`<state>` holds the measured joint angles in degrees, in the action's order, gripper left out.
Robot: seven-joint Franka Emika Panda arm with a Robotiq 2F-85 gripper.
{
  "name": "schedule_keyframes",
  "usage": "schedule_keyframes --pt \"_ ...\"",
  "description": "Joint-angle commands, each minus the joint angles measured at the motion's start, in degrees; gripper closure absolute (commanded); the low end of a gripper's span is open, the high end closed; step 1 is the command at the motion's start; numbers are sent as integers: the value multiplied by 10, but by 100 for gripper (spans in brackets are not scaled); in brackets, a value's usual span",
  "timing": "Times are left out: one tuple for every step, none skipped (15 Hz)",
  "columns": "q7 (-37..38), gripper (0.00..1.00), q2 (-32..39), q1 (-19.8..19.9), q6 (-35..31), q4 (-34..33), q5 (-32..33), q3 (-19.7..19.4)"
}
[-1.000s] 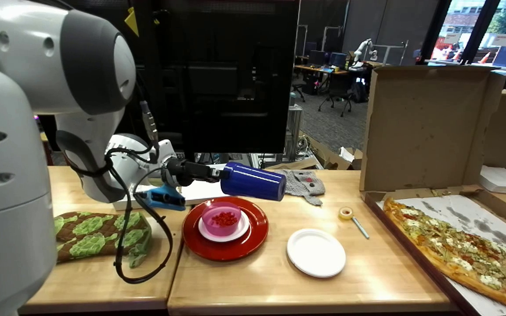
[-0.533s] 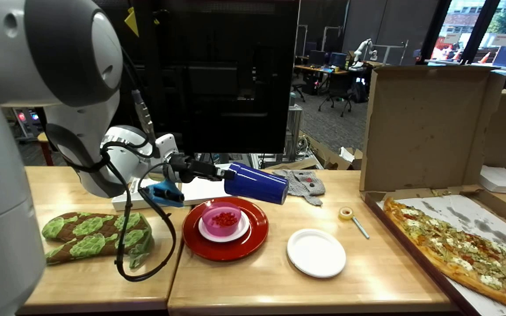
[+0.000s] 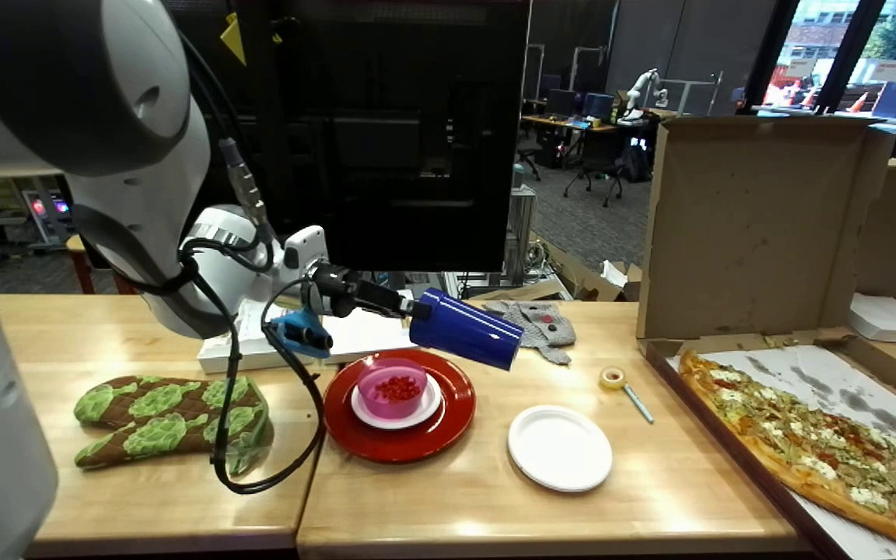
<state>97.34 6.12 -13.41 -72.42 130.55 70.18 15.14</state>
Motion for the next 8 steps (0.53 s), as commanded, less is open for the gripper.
schedule_keyframes --pt "-34 99 -51 8 -53 25 -11 -9" --pt "-41 99 -60 11 -71 29 -11 -12" --pt "-48 99 -69 13 -90 33 -11 -15" --pt "-57 99 -75 16 -109 35 -12 -19" --pt "-65 99 -84 19 -129 39 -13 -24" --pt "-74 99 -90 22 -148 41 -15 -29" --pt "-82 99 -97 25 -164 44 -17 -34" --pt "-88 99 -102 28 -175 45 -18 -40"
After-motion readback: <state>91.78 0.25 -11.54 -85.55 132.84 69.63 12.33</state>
